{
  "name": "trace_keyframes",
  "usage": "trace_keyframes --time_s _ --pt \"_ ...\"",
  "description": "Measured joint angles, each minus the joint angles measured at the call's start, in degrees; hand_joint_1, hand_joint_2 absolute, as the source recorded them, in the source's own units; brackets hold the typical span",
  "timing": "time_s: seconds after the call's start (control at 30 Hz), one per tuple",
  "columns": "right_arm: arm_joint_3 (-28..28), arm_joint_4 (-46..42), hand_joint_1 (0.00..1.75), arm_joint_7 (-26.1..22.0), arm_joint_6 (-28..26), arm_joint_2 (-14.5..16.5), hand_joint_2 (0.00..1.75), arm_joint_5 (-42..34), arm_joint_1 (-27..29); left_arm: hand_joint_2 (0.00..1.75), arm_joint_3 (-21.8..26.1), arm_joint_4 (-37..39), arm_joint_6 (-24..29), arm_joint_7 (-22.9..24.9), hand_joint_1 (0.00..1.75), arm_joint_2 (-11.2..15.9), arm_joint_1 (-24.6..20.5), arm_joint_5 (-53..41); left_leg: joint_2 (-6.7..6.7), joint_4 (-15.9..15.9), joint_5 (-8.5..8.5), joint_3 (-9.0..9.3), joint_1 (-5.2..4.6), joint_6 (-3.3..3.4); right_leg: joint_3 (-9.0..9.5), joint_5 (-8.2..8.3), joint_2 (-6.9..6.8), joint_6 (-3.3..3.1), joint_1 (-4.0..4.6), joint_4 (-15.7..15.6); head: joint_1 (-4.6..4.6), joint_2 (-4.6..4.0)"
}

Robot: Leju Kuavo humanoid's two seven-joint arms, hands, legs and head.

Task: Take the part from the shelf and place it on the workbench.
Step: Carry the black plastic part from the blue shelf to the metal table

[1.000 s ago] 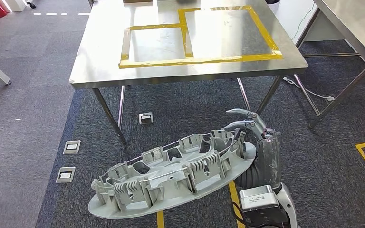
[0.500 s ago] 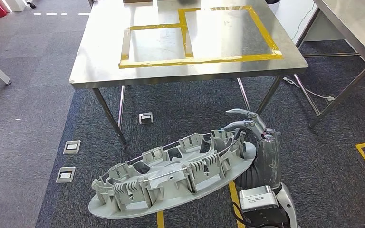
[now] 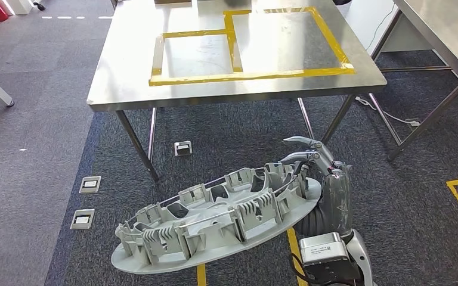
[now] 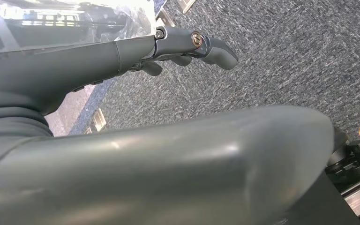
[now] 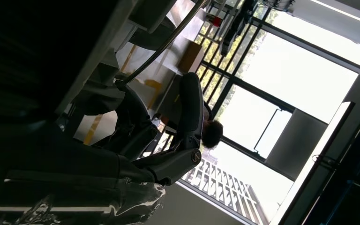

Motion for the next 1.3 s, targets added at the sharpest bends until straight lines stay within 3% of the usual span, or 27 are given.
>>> trace_keyframes --time_s 0.87,1.1,1.2,1.3 --pt "0.0 0.0 1.75 0.3 0.0 0.0 1.75 0.1 0.0 1.75 0.0 0.0 -0.6 0.3 0.0 0.0 0.0 0.2 0.0 0.0 -0.01 0.0 -0.01 0.0 0.0 0.01 0.0 0.01 -0.01 0.0 0.0 0.0" --pt "0.1 0.1 1.75 0.4 0.0 0.0 1.75 0.1 0.0 1.75 0.0 0.0 -0.6 0.3 0.0 0.0 0.0 0.2 -0.01 0.4 -0.22 -0.09 -0.29 0.33 0.01 0.15 0.01 0.39 -0.34 -0.1 -0.15 0.0" --pt "0.1 0.2 1.75 0.5 0.0 0.0 1.75 0.1 0.0 1.75 0.0 0.0 -0.5 0.3 0.0 0.0 0.0 -0.1 0.03 0.1 -0.01 -0.01 -0.26 0.84 0.11 0.23 0.03 0.86 -0.44 -0.3 -0.2 0.0" --pt "0.0 0.2 1.75 0.8 0.0 0.0 1.75 0.2 -0.1 1.75 0.0 0.0 -0.2 0.2 0.0 -0.1 -0.1 -0.6 0.08 -0.9 0.47 0.45 -0.04 0.51 0.69 0.55 0.19 0.36 -0.26 -1.1 0.11 0.0"
